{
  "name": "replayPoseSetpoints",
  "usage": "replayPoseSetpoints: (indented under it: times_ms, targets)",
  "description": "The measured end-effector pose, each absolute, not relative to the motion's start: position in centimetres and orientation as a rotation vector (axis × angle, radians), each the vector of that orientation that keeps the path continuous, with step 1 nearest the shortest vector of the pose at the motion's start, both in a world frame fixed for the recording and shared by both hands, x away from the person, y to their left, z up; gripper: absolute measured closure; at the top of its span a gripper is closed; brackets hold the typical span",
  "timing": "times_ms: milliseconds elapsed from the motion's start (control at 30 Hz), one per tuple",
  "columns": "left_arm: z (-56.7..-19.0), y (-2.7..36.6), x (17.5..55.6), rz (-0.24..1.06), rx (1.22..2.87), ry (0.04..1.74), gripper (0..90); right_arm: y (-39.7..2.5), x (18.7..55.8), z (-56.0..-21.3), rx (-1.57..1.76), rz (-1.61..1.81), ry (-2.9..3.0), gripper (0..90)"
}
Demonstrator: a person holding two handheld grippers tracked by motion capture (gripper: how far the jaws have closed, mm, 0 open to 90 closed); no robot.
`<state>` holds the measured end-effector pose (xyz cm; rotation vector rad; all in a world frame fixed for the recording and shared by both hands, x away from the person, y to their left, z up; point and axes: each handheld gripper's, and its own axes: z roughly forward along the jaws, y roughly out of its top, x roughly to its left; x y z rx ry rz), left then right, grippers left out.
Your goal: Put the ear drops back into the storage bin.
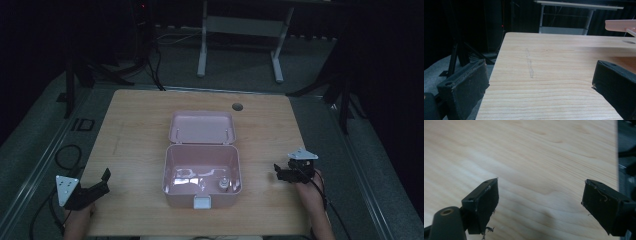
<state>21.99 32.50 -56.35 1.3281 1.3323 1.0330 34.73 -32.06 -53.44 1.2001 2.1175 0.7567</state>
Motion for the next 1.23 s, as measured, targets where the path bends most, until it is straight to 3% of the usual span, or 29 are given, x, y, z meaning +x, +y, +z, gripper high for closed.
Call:
replayPoseSetpoints:
  times_ms: [633, 1233]
  targets:
    - [-56.3, 32.6, 22.0, 1.030, 1.327, 1.334, 0.5, -34.3, 33.0, -54.9, 1.377, 1.025, 1.755, 13.5]
    - [-56.4, 32.6, 22.0, 1.027, 1.325, 1.332, 0.5, -35.2, 32.7, -55.2, 1.451, 1.044, 1.681, 13.6]
